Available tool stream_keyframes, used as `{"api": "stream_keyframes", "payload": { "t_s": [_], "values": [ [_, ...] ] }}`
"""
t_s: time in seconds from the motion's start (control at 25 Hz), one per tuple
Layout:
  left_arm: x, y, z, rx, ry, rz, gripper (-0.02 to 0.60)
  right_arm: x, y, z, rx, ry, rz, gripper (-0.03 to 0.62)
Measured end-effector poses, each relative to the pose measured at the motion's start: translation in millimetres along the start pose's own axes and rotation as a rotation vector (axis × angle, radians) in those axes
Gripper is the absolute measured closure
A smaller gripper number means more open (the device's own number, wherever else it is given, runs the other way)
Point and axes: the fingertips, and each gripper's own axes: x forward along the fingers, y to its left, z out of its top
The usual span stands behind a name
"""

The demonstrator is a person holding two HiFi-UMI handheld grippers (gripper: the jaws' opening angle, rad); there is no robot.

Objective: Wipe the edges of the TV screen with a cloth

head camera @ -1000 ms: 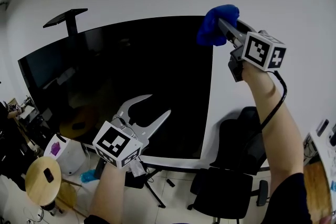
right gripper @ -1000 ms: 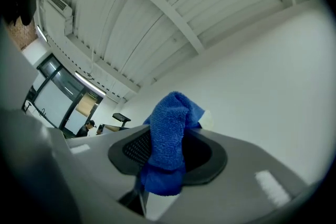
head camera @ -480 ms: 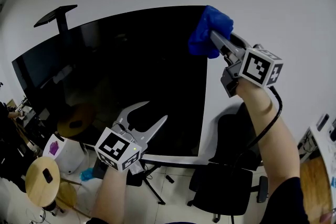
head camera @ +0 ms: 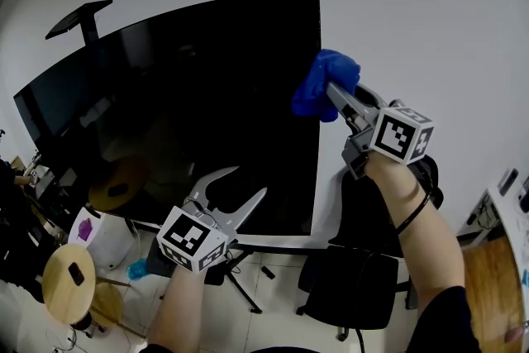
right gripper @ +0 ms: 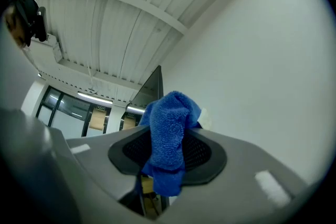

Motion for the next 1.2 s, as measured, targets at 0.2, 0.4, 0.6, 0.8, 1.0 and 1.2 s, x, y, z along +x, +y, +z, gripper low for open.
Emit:
{"api": "stream_keyframes", "payload": {
  "t_s": [0.2, 0.4, 0.6, 0.8, 1.0, 1.2],
  "values": [
    [4.7, -13.8, -23.2, -0.026, 0.026, -0.016, 0.373, -17.8, -10.6, -41.2, 0.057, 0.028, -0.014, 0.441],
    [7.3, -25.9, -51.9, -0.066, 0.052, -0.028, 0.373, -35.1, -27.4, -95.1, 0.105, 0.080, -0.055, 0.441],
    [6.0, -36.8, -80.5, -0.106, 0.094, -0.033, 0.373, -49.9, -33.0, -139.1, 0.139, 0.124, -0.069, 0.442],
    [1.3, -44.2, -102.8, -0.132, 0.125, -0.039, 0.373, -65.8, -37.7, -180.9, 0.184, 0.165, -0.095, 0.442],
    [-4.6, -52.1, -129.0, -0.160, 0.157, -0.047, 0.373, -83.7, -43.5, -228.3, 0.196, 0.217, -0.132, 0.442],
    [-8.6, -60.4, -151.0, -0.185, 0.168, -0.059, 0.373, -101.5, -47.2, -278.6, 0.185, 0.286, -0.167, 0.442]
  ]
}}
